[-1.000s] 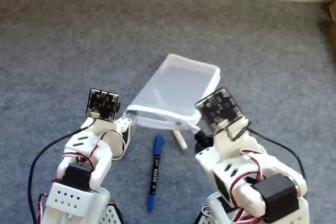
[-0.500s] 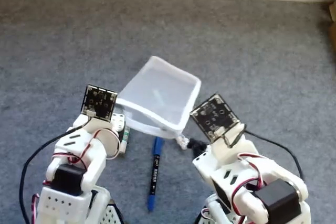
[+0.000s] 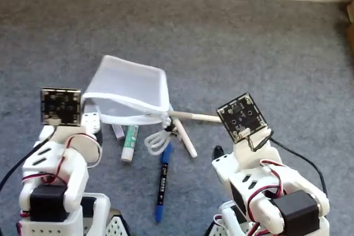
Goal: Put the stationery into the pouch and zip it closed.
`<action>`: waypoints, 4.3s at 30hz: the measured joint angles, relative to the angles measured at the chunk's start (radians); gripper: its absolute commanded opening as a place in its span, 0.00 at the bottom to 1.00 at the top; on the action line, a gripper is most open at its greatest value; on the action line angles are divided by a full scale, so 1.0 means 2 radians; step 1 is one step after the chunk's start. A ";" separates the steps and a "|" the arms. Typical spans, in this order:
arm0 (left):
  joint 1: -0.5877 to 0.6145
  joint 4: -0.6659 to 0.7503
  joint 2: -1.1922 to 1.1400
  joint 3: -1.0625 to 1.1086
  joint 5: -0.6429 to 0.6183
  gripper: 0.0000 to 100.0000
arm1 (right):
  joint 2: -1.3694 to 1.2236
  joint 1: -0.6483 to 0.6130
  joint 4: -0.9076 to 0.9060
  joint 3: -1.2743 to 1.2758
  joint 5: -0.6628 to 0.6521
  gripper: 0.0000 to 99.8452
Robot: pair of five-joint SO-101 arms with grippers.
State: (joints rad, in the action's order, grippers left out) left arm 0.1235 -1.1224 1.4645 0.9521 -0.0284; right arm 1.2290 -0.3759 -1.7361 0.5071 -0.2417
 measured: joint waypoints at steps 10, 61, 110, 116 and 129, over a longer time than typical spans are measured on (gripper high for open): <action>0.059 -0.059 0.001 -0.006 0.001 0.01 | 0.000 0.002 0.075 0.067 0.000 0.20; 0.098 -0.121 -0.198 -0.139 0.001 0.01 | -0.683 -0.087 0.329 -0.126 -0.107 0.20; 0.098 -0.121 -0.198 -0.139 0.001 0.01 | -0.730 -0.004 0.330 -0.163 -0.038 0.01; 0.098 -0.121 -0.198 -0.139 0.001 0.01 | -0.669 0.012 0.330 -0.163 -0.003 0.01; 0.098 -0.121 -0.198 -0.139 0.001 0.01 | -0.591 0.014 0.273 -0.163 0.039 0.01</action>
State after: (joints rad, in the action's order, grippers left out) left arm 0.3199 -1.3648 1.0687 0.6743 -0.0269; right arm 0.0460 -0.3483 -1.1899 0.1803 -0.1634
